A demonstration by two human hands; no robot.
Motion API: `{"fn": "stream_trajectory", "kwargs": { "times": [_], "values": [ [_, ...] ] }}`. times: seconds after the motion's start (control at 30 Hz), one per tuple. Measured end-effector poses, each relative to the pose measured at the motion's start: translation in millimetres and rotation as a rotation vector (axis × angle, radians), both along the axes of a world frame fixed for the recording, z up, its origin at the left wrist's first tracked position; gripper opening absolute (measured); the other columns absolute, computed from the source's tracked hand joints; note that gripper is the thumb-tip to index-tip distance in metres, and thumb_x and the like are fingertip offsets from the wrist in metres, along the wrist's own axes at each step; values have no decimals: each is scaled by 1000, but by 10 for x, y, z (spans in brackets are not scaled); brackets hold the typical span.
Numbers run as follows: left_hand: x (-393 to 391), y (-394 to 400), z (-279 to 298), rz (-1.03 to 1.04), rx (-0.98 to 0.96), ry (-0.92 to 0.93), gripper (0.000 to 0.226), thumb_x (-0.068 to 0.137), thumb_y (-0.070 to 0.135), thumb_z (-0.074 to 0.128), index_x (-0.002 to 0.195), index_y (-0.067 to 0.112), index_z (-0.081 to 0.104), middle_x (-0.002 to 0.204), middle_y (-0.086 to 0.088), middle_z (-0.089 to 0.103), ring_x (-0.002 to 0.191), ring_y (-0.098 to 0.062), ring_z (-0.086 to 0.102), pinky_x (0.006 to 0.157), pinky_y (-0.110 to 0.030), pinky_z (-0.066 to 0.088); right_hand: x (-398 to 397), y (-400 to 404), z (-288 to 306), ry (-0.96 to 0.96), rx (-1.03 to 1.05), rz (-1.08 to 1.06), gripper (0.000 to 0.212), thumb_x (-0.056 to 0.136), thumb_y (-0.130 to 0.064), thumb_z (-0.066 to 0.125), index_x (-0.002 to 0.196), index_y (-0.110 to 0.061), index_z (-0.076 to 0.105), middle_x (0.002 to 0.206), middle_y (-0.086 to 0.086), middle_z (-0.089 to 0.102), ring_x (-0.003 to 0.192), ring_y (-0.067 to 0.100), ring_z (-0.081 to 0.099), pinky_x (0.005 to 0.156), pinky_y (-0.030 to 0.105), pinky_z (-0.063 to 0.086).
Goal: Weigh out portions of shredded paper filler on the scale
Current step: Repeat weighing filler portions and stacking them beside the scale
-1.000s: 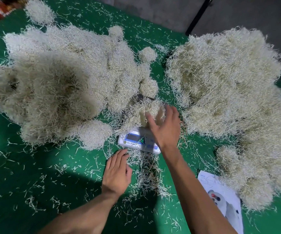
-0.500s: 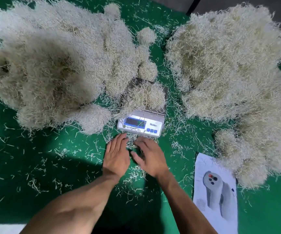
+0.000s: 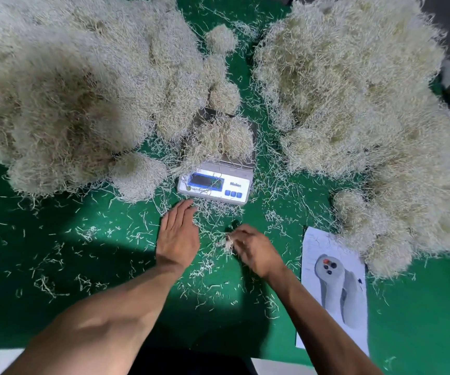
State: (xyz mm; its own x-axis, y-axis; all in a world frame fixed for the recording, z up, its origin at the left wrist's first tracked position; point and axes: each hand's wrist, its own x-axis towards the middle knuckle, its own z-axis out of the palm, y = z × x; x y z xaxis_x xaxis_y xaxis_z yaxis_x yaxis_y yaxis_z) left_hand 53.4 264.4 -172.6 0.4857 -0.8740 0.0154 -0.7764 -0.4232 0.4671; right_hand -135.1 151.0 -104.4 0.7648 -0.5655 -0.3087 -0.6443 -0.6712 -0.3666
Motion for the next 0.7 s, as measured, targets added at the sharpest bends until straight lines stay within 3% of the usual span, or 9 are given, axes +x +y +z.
{"fn": "stream_trajectory", "kwargs": {
  "times": [0.07, 0.13, 0.2, 0.3, 0.5, 0.57, 0.63, 0.7],
  "values": [
    [-5, -9, -17, 20, -6, -8, 49, 99, 16, 42, 147, 7, 44, 152, -10, 47, 143, -22, 38, 122, -43, 28, 33, -127, 115, -85, 14, -206, 18, 99, -10, 60, 104, -14, 77, 101, 4, 63, 68, 12, 60, 59, 19, 52],
    [-8, -27, -36, 45, -8, -12, 51, 103, 18, 35, 153, 7, 36, 153, -11, 46, 143, -23, 39, 123, -42, 27, 149, -287, 339, -259, 9, -317, 21, 101, -14, 59, 112, -22, 76, 95, -2, 66, 61, 11, 59, 50, 23, 53],
    [-6, -32, -59, 51, -8, -12, 53, 103, 22, 31, 154, 8, 34, 154, -11, 45, 144, -23, 39, 124, -41, 25, 370, -433, 618, -464, 94, -359, 24, 102, -20, 60, 123, -28, 68, 97, -4, 67, 70, 15, 66, 58, 26, 59],
    [-5, -27, -77, 45, -9, -10, 53, 103, 20, 35, 155, 8, 34, 154, -10, 46, 145, -21, 38, 124, -40, 24, 774, -759, 1073, -595, 70, -422, 22, 98, -19, 65, 113, -35, 62, 90, -5, 68, 78, 8, 67, 73, 19, 58],
    [-2, -38, -65, 42, -6, -6, 53, 103, 25, 34, 153, 8, 37, 152, -8, 48, 143, -20, 39, 124, -36, 20, 1420, -1272, 1441, -557, -176, -368, 19, 97, -25, 66, 116, -20, 70, 111, -5, 71, 93, 10, 67, 87, 32, 58],
    [3, -38, -60, 47, -4, -8, 52, 103, 24, 34, 153, 8, 37, 152, -8, 48, 143, -20, 40, 124, -35, 18, 1513, -1371, 1416, -460, -141, -342, 27, 97, -31, 67, 120, -18, 70, 124, -4, 69, 89, 6, 67, 86, 24, 56],
    [6, -31, -58, 45, 3, 2, 52, 104, 24, 33, 152, 8, 37, 152, -8, 48, 144, -20, 39, 125, -33, 14, 1466, -1360, 1337, -453, -138, -352, 28, 98, -36, 64, 120, -19, 69, 119, -8, 67, 81, -5, 60, 76, 13, 50],
    [7, -34, -50, 51, 8, 1, 51, 105, 26, 31, 153, 8, 37, 153, -8, 48, 144, -19, 39, 125, -30, 7, 1320, -1253, 1199, -539, -221, -413, 20, 102, -38, 58, 110, -24, 69, 110, -7, 66, 85, -1, 59, 81, 24, 52]
  ]
}}
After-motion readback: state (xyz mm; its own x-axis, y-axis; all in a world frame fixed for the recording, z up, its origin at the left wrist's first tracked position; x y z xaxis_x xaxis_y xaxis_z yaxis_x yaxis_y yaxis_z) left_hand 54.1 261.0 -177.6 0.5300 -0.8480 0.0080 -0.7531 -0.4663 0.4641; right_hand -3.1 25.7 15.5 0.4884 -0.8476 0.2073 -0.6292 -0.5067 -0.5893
